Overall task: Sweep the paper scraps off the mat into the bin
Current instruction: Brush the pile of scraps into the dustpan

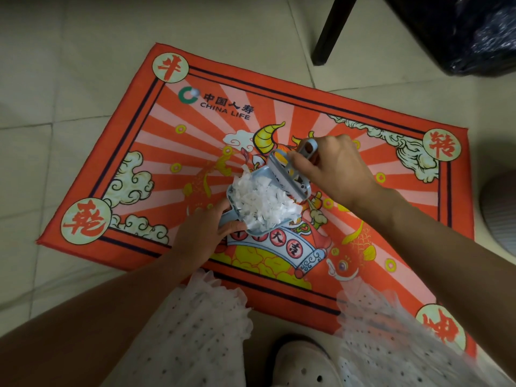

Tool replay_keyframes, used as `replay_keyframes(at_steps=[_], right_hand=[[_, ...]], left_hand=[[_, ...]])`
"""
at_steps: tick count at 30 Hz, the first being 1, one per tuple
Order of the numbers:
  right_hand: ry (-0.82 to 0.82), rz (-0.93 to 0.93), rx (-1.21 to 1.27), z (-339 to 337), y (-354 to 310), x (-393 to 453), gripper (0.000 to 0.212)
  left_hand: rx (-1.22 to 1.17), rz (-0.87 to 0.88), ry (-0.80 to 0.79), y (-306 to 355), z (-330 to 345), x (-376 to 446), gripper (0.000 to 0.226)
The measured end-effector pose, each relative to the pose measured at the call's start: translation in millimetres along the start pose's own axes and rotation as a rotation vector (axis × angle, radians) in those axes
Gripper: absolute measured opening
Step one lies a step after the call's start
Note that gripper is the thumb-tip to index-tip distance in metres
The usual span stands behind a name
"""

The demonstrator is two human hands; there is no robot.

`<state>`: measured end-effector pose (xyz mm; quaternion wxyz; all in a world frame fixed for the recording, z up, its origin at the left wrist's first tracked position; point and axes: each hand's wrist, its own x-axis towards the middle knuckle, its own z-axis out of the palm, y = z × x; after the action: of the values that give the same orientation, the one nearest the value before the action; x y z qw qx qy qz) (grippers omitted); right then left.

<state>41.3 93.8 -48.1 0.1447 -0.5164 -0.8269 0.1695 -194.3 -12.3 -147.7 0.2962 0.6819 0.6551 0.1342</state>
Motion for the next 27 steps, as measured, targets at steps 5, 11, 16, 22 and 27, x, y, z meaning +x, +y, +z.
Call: replay_keyframes(at_steps=[5, 11, 16, 22, 27], right_hand=[[0.056, 0.019, 0.035, -3, 3, 4, 0.044], [0.054, 0.043, -0.04, -5, 14, 5, 0.039], [0.056, 0.09, -0.065, -5, 25, 0, 0.045], [0.08, 0.109, -0.032, -11, 28, -1, 0.046], [0.108, 0.115, -0.038, -17, 29, 5, 0.043]], left_hand=[[-0.015, 0.004, 0.001, -5, 0, -1, 0.068], [-0.018, 0.02, -0.01, -10, -10, -3, 0.058], [0.033, 0.022, 0.008, -18, -21, -7, 0.057], [-0.017, 0.008, 0.004, -24, -26, -12, 0.048], [-0.028, -0.017, -0.004, -20, -27, -12, 0.037]])
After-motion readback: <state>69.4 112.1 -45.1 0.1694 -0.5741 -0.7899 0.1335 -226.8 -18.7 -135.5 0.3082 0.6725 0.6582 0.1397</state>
